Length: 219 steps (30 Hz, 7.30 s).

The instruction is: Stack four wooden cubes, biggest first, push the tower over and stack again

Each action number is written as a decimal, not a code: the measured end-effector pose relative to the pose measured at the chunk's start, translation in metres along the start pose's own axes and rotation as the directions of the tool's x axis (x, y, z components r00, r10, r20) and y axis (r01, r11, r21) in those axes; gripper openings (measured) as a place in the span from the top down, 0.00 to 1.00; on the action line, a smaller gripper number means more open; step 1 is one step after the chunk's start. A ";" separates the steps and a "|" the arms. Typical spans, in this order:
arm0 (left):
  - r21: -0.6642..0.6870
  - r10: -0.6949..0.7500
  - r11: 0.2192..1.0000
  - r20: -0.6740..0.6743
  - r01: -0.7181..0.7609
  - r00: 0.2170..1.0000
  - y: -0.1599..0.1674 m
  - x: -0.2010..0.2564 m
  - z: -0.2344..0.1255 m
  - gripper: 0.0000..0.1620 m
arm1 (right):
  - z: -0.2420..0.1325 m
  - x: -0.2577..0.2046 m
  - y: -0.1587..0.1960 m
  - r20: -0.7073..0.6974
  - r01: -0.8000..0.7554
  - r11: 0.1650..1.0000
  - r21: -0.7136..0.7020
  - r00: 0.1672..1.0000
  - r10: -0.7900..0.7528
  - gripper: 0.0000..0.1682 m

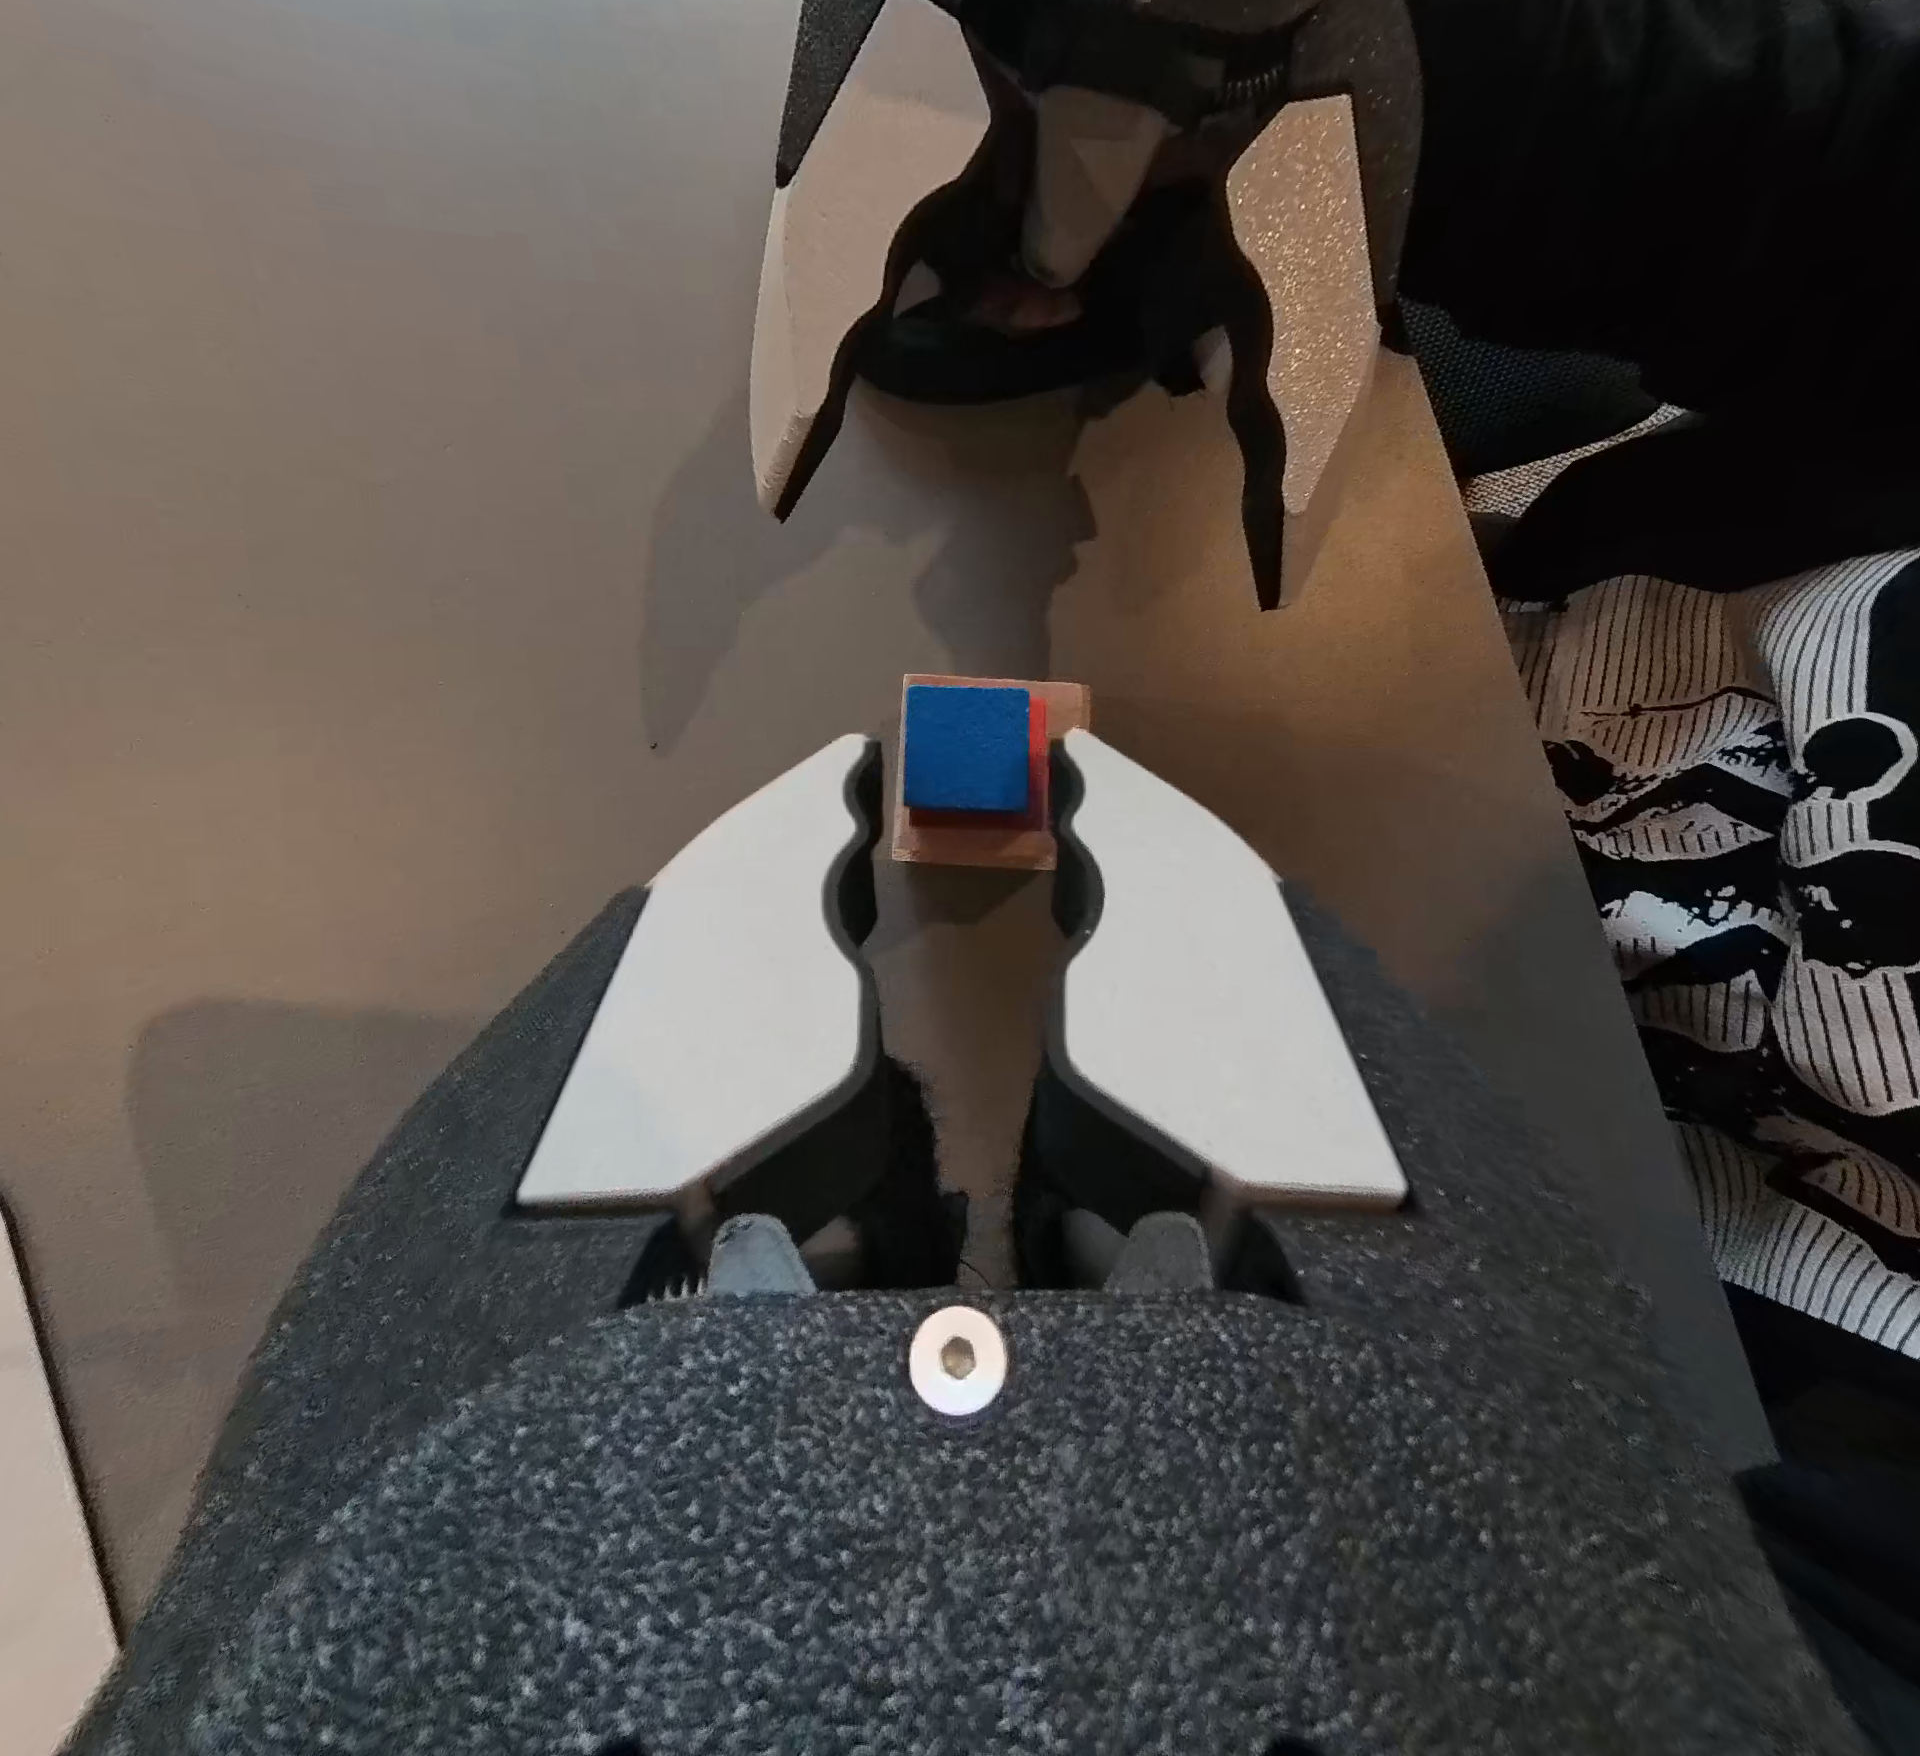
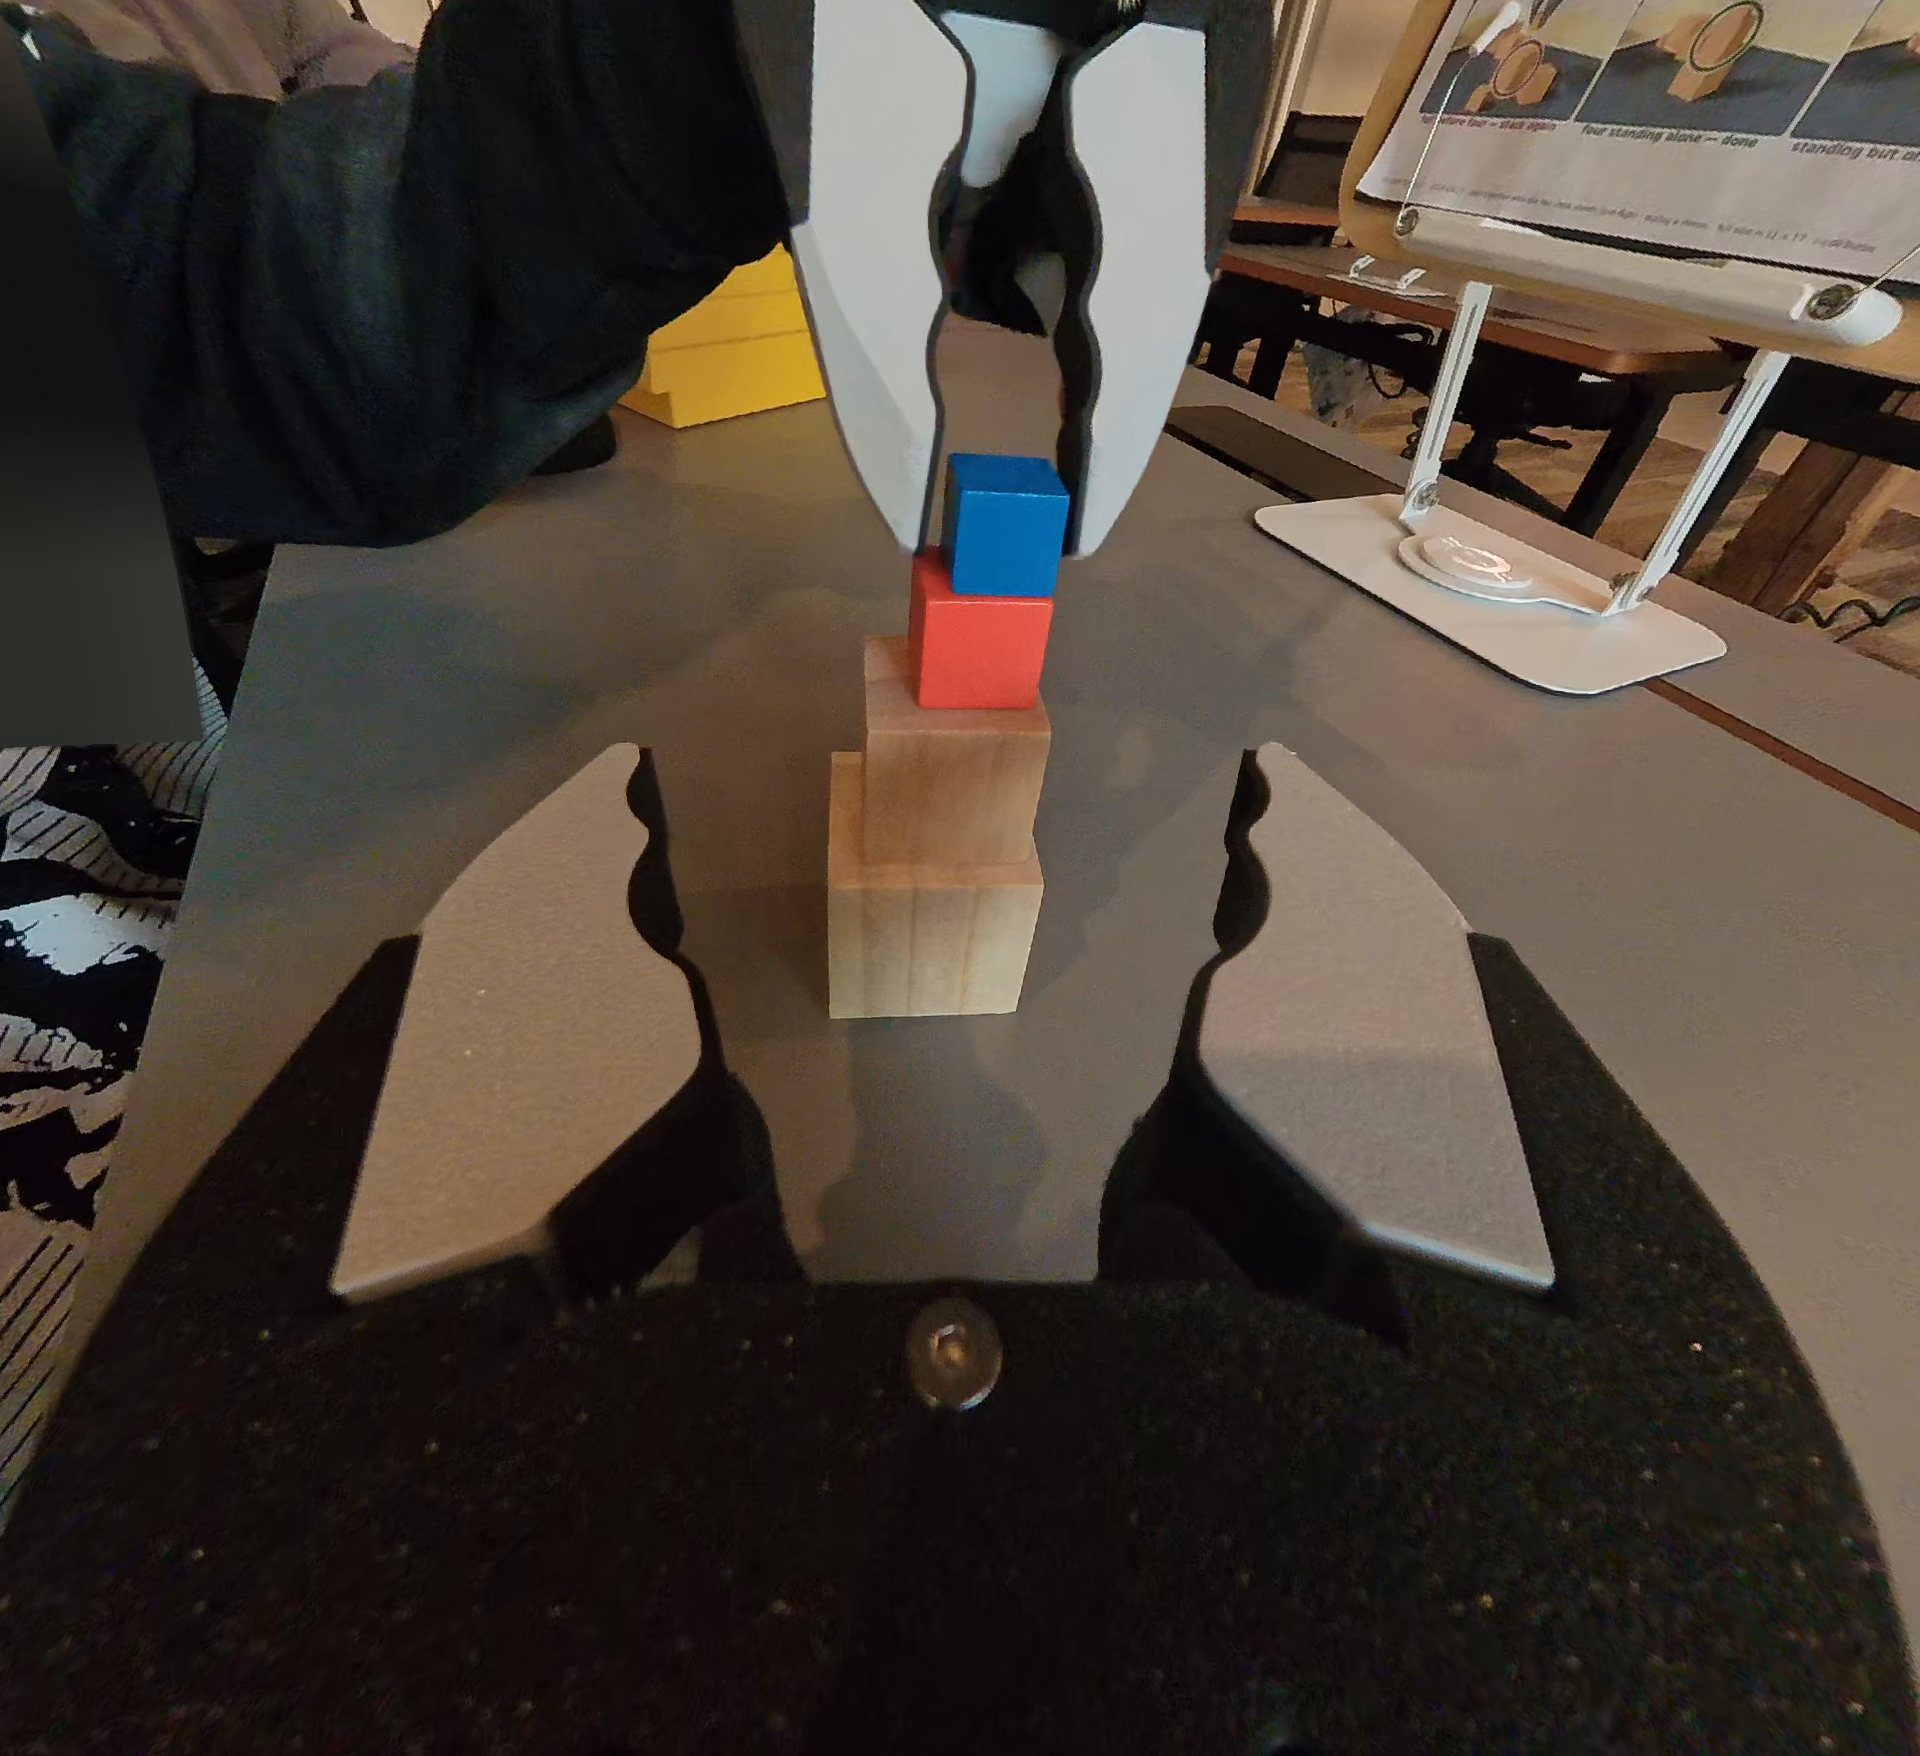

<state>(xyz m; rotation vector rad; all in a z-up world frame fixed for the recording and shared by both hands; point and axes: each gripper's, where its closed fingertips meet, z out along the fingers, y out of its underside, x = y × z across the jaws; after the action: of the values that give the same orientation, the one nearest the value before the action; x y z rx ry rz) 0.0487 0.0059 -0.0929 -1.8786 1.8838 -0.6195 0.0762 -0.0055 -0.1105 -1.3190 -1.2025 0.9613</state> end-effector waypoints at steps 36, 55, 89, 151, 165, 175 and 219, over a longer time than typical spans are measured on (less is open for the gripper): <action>0.735 -0.176 0.665 0.324 -0.130 0.929 0.110 0.050 -0.124 0.16 | -0.001 0.001 -0.001 0.000 -0.013 1.000 0.007 1.000 0.013 0.40; 0.835 -0.161 0.540 0.226 -0.106 0.961 0.160 0.060 -0.104 0.29 | -0.002 0.004 -0.001 -0.002 -0.039 0.999 0.019 0.999 0.039 0.42; 0.821 -0.154 0.562 0.228 -0.105 0.961 0.163 0.058 -0.097 0.32 | -0.015 0.007 -0.002 -0.008 0.034 0.978 -0.205 0.999 -0.037 0.99; 0.818 -0.161 0.568 0.221 -0.093 0.962 0.162 0.058 -0.095 0.37 | -0.002 0.002 -0.024 0.089 -0.050 0.985 0.166 0.995 0.035 0.29; 0.691 -0.229 0.723 0.230 0.007 0.946 0.164 0.046 -0.084 0.37 | -0.002 0.003 -0.021 0.088 -0.061 0.983 0.170 0.995 0.047 0.34; 0.240 0.098 0.960 0.191 -0.144 0.977 0.065 0.048 -0.003 0.48 | -0.002 0.002 -0.021 0.100 -0.063 0.984 0.166 0.994 0.046 0.34; -0.060 -0.099 0.992 0.176 0.111 0.979 0.232 0.086 -0.067 0.64 | 0.000 0.001 -0.019 0.104 -0.058 0.986 0.158 0.994 0.042 0.35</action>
<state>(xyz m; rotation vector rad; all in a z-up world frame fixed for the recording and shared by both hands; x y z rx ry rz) -0.1807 -0.0796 -0.1693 -2.0170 1.7253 -0.4123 0.0741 -0.0062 -0.0915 -1.1896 -1.1458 1.1484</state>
